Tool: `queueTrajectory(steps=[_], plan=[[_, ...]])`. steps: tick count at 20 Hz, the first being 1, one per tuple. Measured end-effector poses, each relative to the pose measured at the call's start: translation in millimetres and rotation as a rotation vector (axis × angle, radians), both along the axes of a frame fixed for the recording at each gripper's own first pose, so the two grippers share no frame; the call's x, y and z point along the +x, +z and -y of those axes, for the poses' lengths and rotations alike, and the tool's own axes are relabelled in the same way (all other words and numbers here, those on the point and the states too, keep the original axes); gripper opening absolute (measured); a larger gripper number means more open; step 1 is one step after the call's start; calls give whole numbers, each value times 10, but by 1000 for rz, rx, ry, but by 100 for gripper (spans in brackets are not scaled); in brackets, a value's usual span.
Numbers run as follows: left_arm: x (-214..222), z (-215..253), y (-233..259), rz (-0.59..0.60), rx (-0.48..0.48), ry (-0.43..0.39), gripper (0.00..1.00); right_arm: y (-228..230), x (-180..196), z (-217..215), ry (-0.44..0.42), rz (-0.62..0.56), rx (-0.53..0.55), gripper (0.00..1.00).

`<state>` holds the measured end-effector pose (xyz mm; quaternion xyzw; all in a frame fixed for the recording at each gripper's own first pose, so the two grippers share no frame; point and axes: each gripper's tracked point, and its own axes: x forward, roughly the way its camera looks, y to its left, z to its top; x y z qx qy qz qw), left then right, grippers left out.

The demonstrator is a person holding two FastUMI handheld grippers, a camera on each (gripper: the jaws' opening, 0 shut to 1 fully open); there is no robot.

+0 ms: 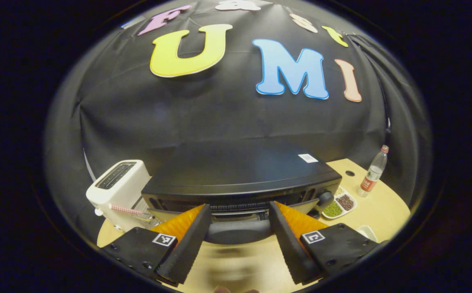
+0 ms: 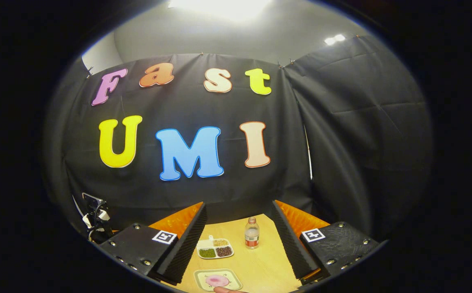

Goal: Open the electric oven with the left hand, put the food in, and close the electric oven.

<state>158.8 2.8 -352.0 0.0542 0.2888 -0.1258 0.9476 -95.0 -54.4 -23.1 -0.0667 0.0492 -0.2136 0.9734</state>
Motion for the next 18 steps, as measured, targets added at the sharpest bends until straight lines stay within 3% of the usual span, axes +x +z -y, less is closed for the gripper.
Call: queueTrajectory(steps=[8,11,12,13,18], plan=[[-494,-67,-146,-12,-12,-4,100,-30,-147,-126,-14,-3,-8,96],[-621,-89,-210,-7,-18,-4,96,-99,-219,-179,-24,-13,-1,96],[-663,-98,-237,-8,-17,-6,100,-127,-216,-194,-20,-21,-9,96],[-726,-116,-278,-13,-17,-5,96,-157,-204,-211,-7,-33,-17,96],[-1076,-192,-599,-50,25,16,100,-246,29,-255,95,-76,-4,96]])
